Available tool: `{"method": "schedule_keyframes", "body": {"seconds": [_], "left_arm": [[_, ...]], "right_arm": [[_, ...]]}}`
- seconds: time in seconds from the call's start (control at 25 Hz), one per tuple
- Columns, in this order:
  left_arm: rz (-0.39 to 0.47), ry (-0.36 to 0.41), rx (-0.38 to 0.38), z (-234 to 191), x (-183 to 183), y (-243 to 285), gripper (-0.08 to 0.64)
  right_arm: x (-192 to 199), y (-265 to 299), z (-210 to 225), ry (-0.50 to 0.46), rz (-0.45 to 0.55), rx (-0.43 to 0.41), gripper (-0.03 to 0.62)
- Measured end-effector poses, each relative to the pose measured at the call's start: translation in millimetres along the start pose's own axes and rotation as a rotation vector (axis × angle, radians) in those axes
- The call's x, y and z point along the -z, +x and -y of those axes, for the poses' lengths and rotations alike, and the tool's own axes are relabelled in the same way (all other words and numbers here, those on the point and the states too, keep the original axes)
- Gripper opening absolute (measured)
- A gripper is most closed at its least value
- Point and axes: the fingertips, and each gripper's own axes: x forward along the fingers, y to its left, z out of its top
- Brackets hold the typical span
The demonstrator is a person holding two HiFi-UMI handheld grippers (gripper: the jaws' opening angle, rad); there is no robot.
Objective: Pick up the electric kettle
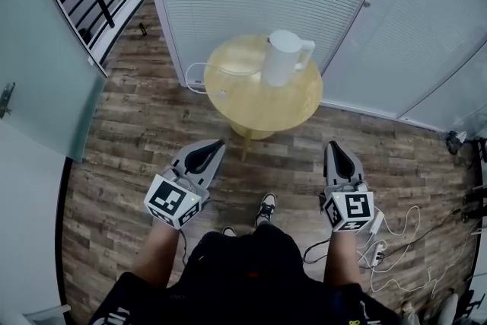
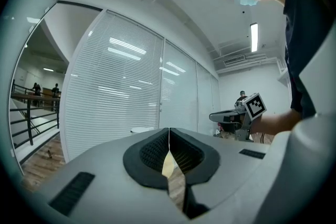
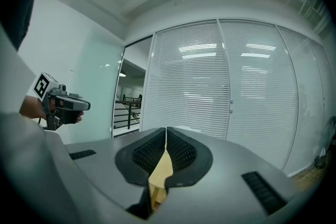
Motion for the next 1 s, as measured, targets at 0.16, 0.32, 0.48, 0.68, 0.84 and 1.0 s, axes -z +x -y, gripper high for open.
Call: {"method": "schedule_keyframes", "body": {"seconds": [0.16,0.32,0.48,0.68,0.84,1.0], "left_arm": [[0.017,0.016,0.04,-6.6,-6.8,41.8,0.023],[0.014,0.025,0.039,-16.7,-16.4,97.9,0.023],[-0.001,0.052,0.022,-22.8,-21.5,159.3,0.023],[-0.016,0.055,-0.013,-25.3,-17.8,225.8,0.023],[-0.04,0.04,-0.039,-33.9,-10.8,260.7,0.023],[-0.079,0.042,-0.065,-47.6,-3.7,278.0,0.023]], "right_arm": [[5.6,37.5,30.2,0.01,-0.001,-0.025,0.026],[6.2,77.5,73.5,0.022,0.005,-0.044,0.026],[11.5,115.9,123.1,0.032,-0.003,-0.074,0.026],[24.3,155.0,185.1,0.015,-0.012,-0.101,0.026],[38.8,180.7,229.7,0.034,-0.026,-0.086,0.026],[51.8,200.8,241.7,0.059,-0.049,-0.099,0.026]]}}
